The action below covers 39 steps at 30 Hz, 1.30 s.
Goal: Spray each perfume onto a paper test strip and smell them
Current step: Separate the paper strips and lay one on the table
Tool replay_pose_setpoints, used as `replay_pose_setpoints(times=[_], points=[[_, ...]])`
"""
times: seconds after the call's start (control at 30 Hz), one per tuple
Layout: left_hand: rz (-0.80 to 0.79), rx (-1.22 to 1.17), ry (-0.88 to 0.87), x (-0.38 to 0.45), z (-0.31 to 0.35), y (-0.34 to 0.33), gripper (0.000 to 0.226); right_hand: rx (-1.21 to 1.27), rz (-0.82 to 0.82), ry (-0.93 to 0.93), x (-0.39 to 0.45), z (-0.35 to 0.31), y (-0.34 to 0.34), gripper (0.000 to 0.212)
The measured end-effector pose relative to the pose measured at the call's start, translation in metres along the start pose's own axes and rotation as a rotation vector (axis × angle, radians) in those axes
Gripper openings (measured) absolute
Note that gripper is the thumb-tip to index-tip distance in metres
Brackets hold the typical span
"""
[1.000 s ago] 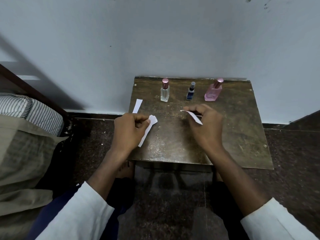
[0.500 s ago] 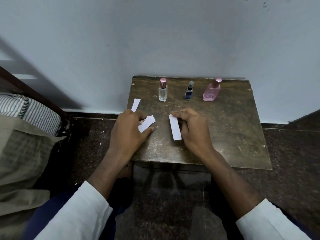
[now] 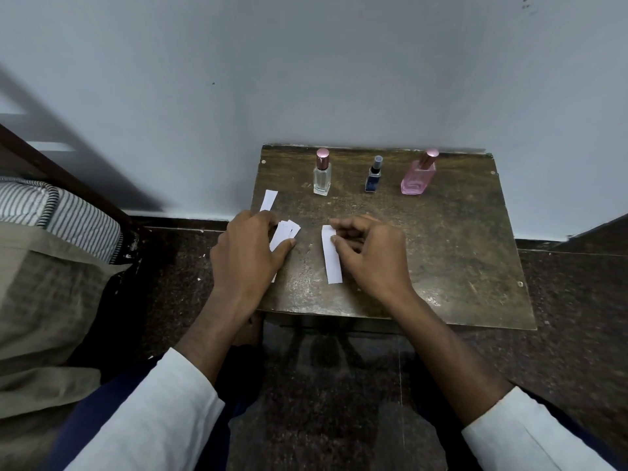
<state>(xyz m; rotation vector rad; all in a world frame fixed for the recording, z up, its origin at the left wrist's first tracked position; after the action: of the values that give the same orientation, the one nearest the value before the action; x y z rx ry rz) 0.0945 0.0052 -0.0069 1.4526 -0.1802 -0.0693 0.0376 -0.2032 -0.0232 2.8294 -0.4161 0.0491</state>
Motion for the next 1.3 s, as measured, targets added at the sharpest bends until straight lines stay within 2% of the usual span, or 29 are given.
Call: replay_pose_setpoints(times=[0.1,0.37,0.6,0.73,0.87,0.97,1.1,1.3], points=[[0.004,0.064,0.013,-0.001,0.001,0.005,0.044,0.028,-0.021,-0.034,-0.001,0.004,-0.003,0.026],[0.004,0.037,0.033,-0.002,0.005,0.009,0.045,-0.373,-0.141,0.117,-0.004,0.005,-0.015,0.021],[-0.015,-0.08,-0.138,-0.003,0.033,0.006,0.036,-0.392,-0.19,0.144,-0.002,0.006,-0.017,0.027],[-0.026,-0.126,-0.154,0.001,0.037,0.001,0.033,-0.357,-0.215,0.193,-0.003,0.001,-0.016,0.025],[0.048,-0.355,-0.075,0.01,0.04,0.01,0.012,-0.313,-0.076,0.242,-0.003,-0.005,-0.004,0.023],[0.13,-0.51,0.007,0.016,0.043,0.016,0.012,-0.255,0.049,0.276,-0.002,-0.013,0.008,0.021],[0.123,-0.566,0.06,0.031,0.049,0.008,0.029,-0.212,0.113,0.29,0.011,-0.022,0.011,0.022],[0.075,-0.638,0.024,0.057,0.064,-0.004,0.051,-0.125,0.214,0.314,0.033,-0.038,0.008,0.036]])
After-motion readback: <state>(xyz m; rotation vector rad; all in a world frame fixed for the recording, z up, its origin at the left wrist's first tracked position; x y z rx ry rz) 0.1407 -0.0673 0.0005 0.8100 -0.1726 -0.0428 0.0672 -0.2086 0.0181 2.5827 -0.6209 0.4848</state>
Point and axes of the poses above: each hand's wrist, its own x-axis towards the middle knuckle, its own y-axis out of the back of the hand, z = x × y, the point moved 8 cm from there along x, towards the middle knuckle, and after that the axes turned 14 degrees about x, right-handed, at the moved point
